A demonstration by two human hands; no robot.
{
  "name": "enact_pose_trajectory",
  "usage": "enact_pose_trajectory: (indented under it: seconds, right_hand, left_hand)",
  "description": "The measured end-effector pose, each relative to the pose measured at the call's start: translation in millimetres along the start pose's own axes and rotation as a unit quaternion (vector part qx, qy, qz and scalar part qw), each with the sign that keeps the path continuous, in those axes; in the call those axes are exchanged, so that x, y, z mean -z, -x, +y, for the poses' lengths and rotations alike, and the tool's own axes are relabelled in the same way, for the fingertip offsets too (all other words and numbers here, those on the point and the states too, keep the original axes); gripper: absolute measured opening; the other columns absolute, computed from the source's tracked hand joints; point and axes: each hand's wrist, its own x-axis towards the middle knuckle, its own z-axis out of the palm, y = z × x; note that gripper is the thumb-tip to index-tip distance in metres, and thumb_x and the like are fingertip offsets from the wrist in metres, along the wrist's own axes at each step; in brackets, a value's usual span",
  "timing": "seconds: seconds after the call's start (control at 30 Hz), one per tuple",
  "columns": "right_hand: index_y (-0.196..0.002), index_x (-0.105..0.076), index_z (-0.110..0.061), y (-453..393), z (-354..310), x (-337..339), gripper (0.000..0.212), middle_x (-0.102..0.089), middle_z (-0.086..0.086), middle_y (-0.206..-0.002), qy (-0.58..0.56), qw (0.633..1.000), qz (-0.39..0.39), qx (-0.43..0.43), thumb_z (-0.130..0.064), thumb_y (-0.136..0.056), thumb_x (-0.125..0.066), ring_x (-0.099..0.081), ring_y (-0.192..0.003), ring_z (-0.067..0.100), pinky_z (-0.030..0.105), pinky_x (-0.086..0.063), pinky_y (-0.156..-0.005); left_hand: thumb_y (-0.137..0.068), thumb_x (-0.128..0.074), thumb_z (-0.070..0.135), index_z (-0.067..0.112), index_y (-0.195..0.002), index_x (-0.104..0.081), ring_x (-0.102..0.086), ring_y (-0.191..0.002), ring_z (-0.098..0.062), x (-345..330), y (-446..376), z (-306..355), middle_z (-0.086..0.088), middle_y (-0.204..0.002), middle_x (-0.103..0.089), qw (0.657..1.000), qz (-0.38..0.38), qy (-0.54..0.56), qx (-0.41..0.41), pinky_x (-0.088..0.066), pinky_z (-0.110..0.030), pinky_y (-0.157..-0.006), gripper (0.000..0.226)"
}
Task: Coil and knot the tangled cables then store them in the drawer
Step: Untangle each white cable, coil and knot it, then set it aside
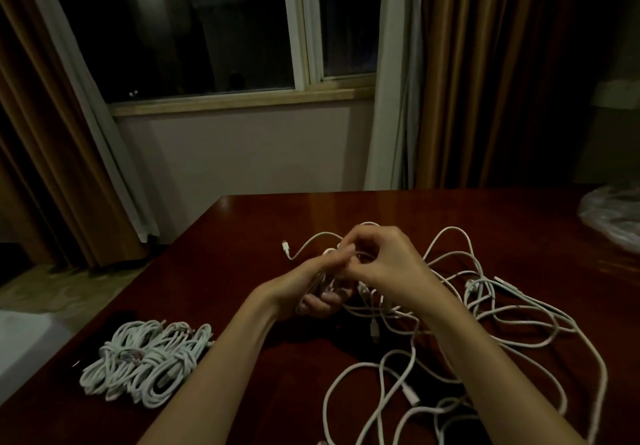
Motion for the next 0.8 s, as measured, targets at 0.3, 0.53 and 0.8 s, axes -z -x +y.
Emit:
enact_pose_trajectory:
  seconds: [0.3,0.53,0.8]
  right_hand:
    - [-0.088,-0.07,-0.011,-4,1,5,0.008,-0.066,-0.002,-0.074,-0.16,0.985,0.054,-0.039,-0.016,-0.09,-0.064,-0.061,-0.069,0.005,0.018,-0.049,-0.067]
    - [-0.101,-0.069,-0.021,-3,6,1,0.012,-0.07,-0.009,-0.086,-0.081,0.994,0.055,-0.043,-0.018,-0.094,-0.06,-0.066,-0.082,0.003,0.021,-0.052,-0.074]
    - [-0.105,-0.074,-0.016,-3,1,-8,0.019,-0.073,-0.012,-0.091,-0.031,0.985,0.168,-0.013,-0.021,-0.093,-0.06,-0.066,-0.086,-0.003,0.011,-0.051,-0.074]
  left_hand:
    - [-0.094,-0.056,0.038,0.019,-0.066,-0.049,-0.035,-0.029,0.001,0,-1,4,0.01,-0.041,-0.04,0.97,-0.189,0.15,0.009,-0.029,-0.009,-0.031,0.034]
    - [-0.092,-0.052,0.038,0.017,-0.063,-0.046,-0.031,-0.026,-0.001,7,-10,0,0.007,-0.037,-0.033,0.949,-0.023,0.274,-0.151,-0.021,-0.013,-0.031,0.036]
    - [-0.099,-0.04,0.033,0.021,-0.056,-0.069,-0.026,-0.028,-0.003,-11,-12,1,0.008,-0.036,-0.031,0.973,0.093,0.1,-0.186,-0.013,-0.021,-0.038,0.053]
